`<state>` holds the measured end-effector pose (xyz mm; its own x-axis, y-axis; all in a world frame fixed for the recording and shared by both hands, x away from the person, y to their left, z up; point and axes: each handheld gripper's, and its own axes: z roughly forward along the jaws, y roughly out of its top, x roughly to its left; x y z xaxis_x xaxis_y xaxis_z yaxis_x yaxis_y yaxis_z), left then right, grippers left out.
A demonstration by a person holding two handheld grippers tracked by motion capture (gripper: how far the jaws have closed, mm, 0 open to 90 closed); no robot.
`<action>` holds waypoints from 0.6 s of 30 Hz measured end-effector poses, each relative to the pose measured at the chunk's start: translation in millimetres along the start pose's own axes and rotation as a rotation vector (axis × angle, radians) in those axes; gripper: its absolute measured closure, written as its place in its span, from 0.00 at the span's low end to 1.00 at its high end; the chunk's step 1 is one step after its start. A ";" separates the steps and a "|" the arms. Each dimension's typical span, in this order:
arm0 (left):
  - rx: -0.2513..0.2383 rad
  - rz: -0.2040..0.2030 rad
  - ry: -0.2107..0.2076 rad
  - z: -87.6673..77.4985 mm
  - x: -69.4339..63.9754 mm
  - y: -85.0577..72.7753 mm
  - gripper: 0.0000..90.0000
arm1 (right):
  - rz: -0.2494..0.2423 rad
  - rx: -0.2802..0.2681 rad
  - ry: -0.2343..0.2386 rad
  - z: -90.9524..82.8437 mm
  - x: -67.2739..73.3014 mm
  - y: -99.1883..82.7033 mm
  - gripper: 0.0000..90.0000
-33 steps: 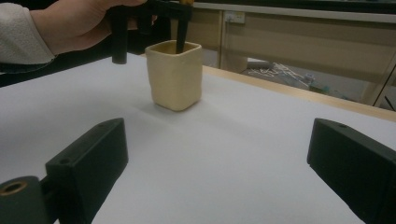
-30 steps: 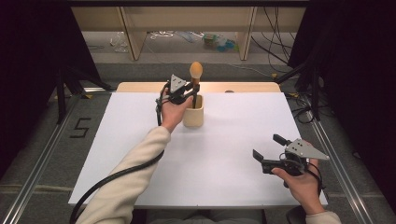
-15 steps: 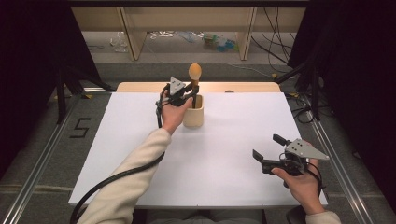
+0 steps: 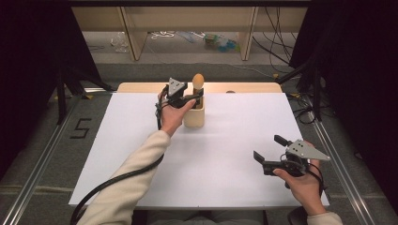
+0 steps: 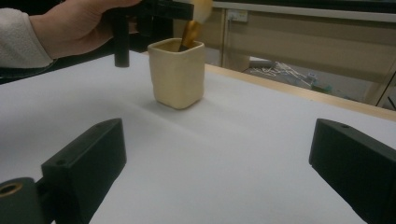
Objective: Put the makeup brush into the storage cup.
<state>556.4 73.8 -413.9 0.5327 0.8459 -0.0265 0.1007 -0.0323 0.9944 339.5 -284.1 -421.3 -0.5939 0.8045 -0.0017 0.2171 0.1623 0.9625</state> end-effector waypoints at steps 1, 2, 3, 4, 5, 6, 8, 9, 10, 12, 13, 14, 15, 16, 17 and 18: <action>0.002 -0.008 0.001 -1.7 -0.5 0.4 0.16 | 0.004 -0.002 0.006 -0.1 0.0 0.1 0.05; 0.001 0.004 0.002 -2.7 0.0 0.9 0.14 | 0.007 -0.004 0.015 0.1 0.2 0.1 0.04; 0.005 0.001 0.000 -4.3 -0.6 0.8 0.11 | -0.004 -0.004 0.004 -0.2 0.0 0.1 0.04; 0.002 0.010 -0.003 -5.7 0.0 0.9 0.11 | -0.003 -0.003 0.005 -0.2 0.0 0.2 0.04; 0.005 -0.002 -0.004 -7.7 -1.4 0.6 0.11 | -0.002 -0.003 0.005 -0.1 0.0 0.2 0.04; 0.002 -0.005 -0.009 -9.4 -2.1 0.7 0.09 | -0.003 -0.002 0.004 -0.2 0.2 0.1 0.04; 0.000 -0.005 -0.016 -14.1 -3.1 2.1 0.08 | -0.002 -0.002 0.004 -0.2 0.0 0.0 0.04; -0.001 -0.001 -0.018 -16.7 -3.5 3.4 0.08 | -0.002 -0.002 0.002 -0.2 0.0 0.0 0.04; -0.010 0.000 -0.022 -18.9 -3.6 4.7 0.08 | -0.002 -0.003 0.002 -0.2 -0.1 0.1 0.04; -0.015 -0.011 -0.029 -24.4 -4.1 7.1 0.07 | -0.004 -0.002 0.003 -0.2 0.1 0.1 0.03; -0.014 -0.015 -0.030 -27.2 -4.8 8.1 0.07 | -0.004 -0.002 0.004 -0.1 0.1 0.1 0.03; -0.018 -0.008 -0.031 -29.5 -4.9 9.0 0.07 | -0.003 -0.002 0.004 -0.1 0.1 0.1 0.03; -0.012 -0.004 -0.033 -32.4 -5.4 9.8 0.07 | -0.005 -0.002 0.003 0.0 0.1 0.1 0.03; -0.015 -0.007 -0.034 -34.5 -5.9 10.1 0.07 | -0.004 -0.002 0.003 -0.1 0.2 0.2 0.03; -0.014 -0.003 -0.037 -37.1 -6.0 10.7 0.07 | -0.006 0.003 0.007 -0.6 0.1 0.4 0.03; -0.015 -0.002 -0.039 -39.3 -6.0 11.1 0.07 | -0.004 0.001 0.011 -0.4 0.2 0.4 0.03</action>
<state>521.2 89.3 -398.6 0.5652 0.8243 -0.0325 0.0896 -0.0223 0.9957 339.2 -284.1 -420.9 -0.6030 0.7977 -0.0030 0.2157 0.1667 0.9621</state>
